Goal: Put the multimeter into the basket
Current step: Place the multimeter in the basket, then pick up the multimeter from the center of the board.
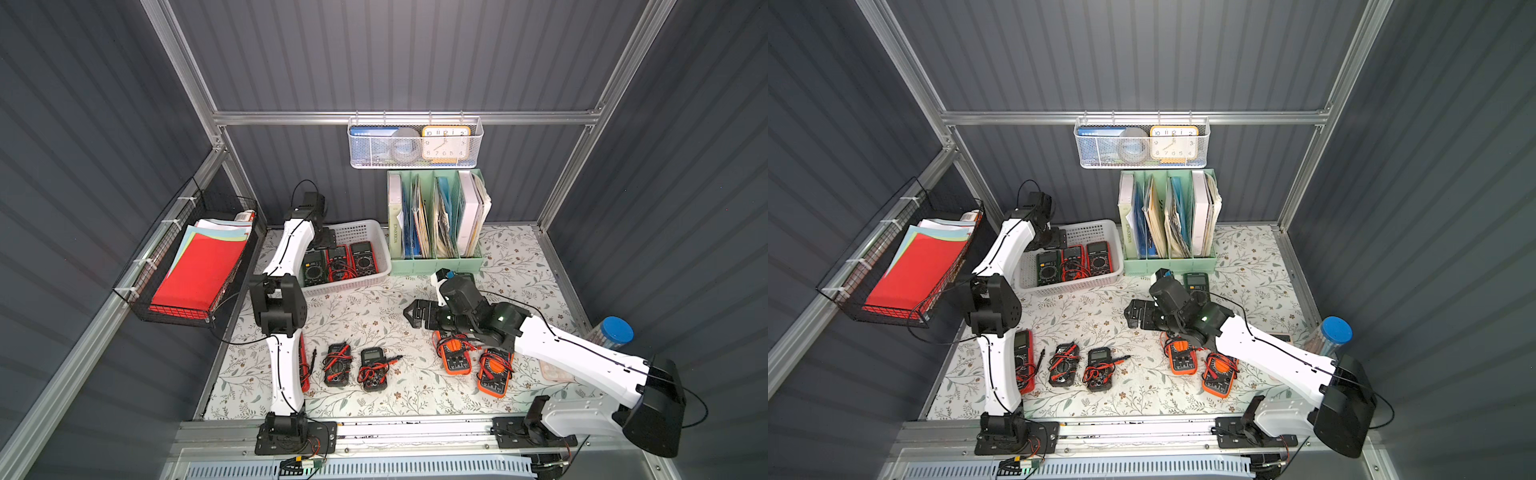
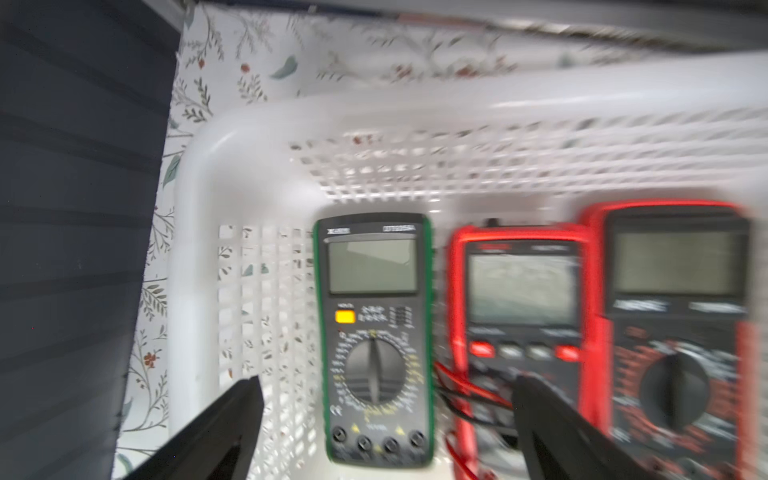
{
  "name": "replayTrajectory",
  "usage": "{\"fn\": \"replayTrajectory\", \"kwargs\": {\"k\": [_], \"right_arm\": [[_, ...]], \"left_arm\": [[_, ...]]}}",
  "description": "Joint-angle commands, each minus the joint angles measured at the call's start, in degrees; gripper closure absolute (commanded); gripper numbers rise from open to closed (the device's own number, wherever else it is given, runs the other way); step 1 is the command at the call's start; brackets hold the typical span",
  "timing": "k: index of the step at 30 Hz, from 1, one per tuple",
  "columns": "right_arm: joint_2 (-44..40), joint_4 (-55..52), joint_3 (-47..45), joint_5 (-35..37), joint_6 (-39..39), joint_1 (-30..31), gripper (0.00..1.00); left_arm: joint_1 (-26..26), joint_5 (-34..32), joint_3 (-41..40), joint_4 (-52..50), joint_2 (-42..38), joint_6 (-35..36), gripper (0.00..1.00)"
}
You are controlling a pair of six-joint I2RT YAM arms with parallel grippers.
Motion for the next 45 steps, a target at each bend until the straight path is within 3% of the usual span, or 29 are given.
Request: {"fn": "replayTrajectory", "kwargs": {"k": [1, 5, 9, 16, 19, 26, 37, 45], "right_arm": [[-0.88, -1.00, -0.30, 1.10, -0.86, -0.60, 0.01], [-1.94, -1.65, -1.21, 1.19, -0.69, -1.95, 0.01], [-3.25, -2.94, -2.05, 1.20, -1.20, -4.36, 0.01], [-5.81, -9.67, -2.34, 2.82, -5.60, -15.85, 0.01], [-4.13, -12.30, -0.80, 4.71, -9.35, -21.07, 0.01], [9.42, -14.82, 5.03, 5.58, -15.21, -28.39, 0.01], [28.24, -20.34, 18.25, 4.59, -17.98, -30.77, 0.01], [34.06, -20.05, 19.43, 4.16, -18.79, -31.57, 0.01]], "left_arm": [[-3.44, 3.22, 1.10, -2.34, -4.78, -2.94, 0.01], [-7.52, 4.96, -2.76, -1.38, -9.07, -5.28, 0.01], [-11.32, 7.30, -11.86, 3.07, -15.69, -8.89, 0.01], [-19.02, 7.21, -27.40, 7.90, -24.91, -13.57, 0.01], [-21.78, 8.24, -33.93, 10.55, -28.11, -16.50, 0.01], [-26.04, 9.52, -43.49, 14.88, -31.91, -21.10, 0.01], [-25.98, 11.08, -44.69, 15.07, -33.13, -21.55, 0.01], [-25.88, 12.32, -44.08, 14.85, -32.51, -21.67, 0.01]]}}
